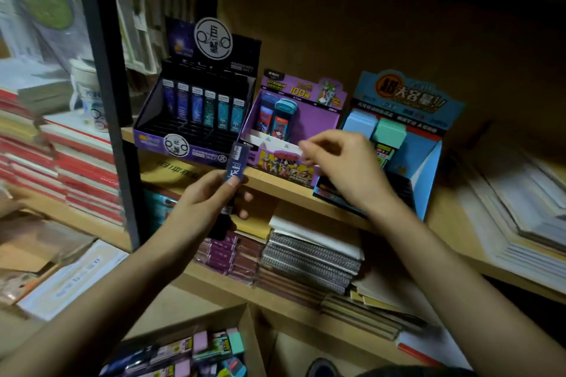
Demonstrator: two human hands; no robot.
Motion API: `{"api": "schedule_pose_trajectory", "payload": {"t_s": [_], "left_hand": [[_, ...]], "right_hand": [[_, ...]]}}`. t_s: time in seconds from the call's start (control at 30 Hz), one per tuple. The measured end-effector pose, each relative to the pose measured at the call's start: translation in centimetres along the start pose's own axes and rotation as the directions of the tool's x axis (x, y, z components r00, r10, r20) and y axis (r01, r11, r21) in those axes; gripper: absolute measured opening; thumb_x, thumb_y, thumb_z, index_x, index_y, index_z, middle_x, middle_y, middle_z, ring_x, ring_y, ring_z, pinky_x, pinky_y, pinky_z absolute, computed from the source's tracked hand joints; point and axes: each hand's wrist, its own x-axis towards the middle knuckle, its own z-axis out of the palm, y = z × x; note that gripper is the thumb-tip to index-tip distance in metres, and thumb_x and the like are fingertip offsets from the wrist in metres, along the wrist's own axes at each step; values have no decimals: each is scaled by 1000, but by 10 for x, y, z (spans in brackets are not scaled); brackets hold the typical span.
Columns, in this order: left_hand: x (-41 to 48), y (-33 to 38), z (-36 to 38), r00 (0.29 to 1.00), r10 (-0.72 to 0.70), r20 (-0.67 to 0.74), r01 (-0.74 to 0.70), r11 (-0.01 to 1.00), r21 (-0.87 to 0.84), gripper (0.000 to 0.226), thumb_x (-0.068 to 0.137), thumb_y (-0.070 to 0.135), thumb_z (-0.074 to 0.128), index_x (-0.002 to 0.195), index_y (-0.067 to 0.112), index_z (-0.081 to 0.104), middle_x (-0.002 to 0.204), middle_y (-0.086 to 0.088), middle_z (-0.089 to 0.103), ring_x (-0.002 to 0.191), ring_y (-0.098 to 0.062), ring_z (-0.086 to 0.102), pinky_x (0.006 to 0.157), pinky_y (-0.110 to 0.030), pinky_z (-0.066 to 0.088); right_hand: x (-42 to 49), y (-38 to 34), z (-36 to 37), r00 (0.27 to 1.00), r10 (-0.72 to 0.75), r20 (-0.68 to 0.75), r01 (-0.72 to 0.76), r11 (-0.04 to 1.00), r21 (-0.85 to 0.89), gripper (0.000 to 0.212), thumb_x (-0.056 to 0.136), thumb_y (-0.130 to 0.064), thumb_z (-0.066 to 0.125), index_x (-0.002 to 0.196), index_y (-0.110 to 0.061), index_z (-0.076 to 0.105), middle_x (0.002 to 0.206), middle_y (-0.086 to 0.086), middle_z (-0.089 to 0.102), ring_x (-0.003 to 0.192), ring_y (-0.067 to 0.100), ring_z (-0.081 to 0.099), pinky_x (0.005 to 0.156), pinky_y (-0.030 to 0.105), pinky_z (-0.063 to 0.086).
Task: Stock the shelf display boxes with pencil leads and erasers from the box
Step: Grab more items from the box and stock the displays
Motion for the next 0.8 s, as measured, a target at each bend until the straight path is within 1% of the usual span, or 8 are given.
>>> {"api": "schedule_pose_trajectory", "payload": {"t_s": [0.1,0.2,0.33,0.43,0.5,0.6,0.73,0.8], "left_hand": [[-4,4,-1,998,-15,55,13,999,38,30,85,31,48,107,14,59,78,2,67,62,-9,59,57,-25,45],[-6,5,-3,994,-34,105,26,997,74,32,82,31,52,106,13,60,79,0,69,62,-10,61,57,-25,48],[-3,5,-22,997,-46,67,36,988,149,30,73,32,62,97,14,63,85,1,73,74,-13,69,63,-24,54],[2,7,-41,997,-25,-72,25,1000,2,26,73,28,68,93,11,68,89,-5,73,79,-20,67,63,-20,56],[4,11,-49,982,-15,-189,-16,986,-165,25,71,25,71,90,10,67,85,-7,74,76,-16,69,60,-16,53],[3,15,-56,969,17,-247,-69,977,-201,19,75,26,68,83,12,60,74,-2,73,67,-9,69,55,-13,51],[-5,18,-56,972,91,-217,-91,996,11,27,76,34,62,89,10,61,80,0,70,73,-11,68,61,-19,55],[-9,20,-56,973,129,-191,-107,987,119,25,77,36,59,89,15,64,86,-1,69,79,-14,65,66,-23,54]], "right_hand": [[-7,-18,37,984,50,172,-97,956,275,15,88,-21,64,98,-11,67,88,12,67,76,13,62,58,23,50],[-8,-22,55,972,71,226,-149,924,351,21,86,-11,65,105,-1,64,87,8,61,73,9,56,56,12,44],[1,-18,51,971,152,185,-229,816,530,14,86,-6,64,100,-3,64,84,4,64,69,7,60,56,16,48],[3,-11,51,959,204,198,-284,716,638,5,86,-7,63,90,-8,65,83,2,67,73,10,63,60,21,51],[-3,-6,61,948,192,254,-309,742,594,3,85,-10,65,85,-12,67,81,1,68,77,14,63,67,25,49],[-14,-1,80,924,106,368,-274,854,443,5,82,-18,70,77,-20,69,78,-5,67,74,2,61,66,14,47],[-17,-10,91,768,64,637,-222,960,172,14,84,-35,67,91,-24,69,77,-12,68,70,-1,62,60,14,48],[-11,-18,94,838,33,545,-160,969,189,16,86,-35,64,97,-24,67,84,-12,65,77,1,60,65,19,47]]}}
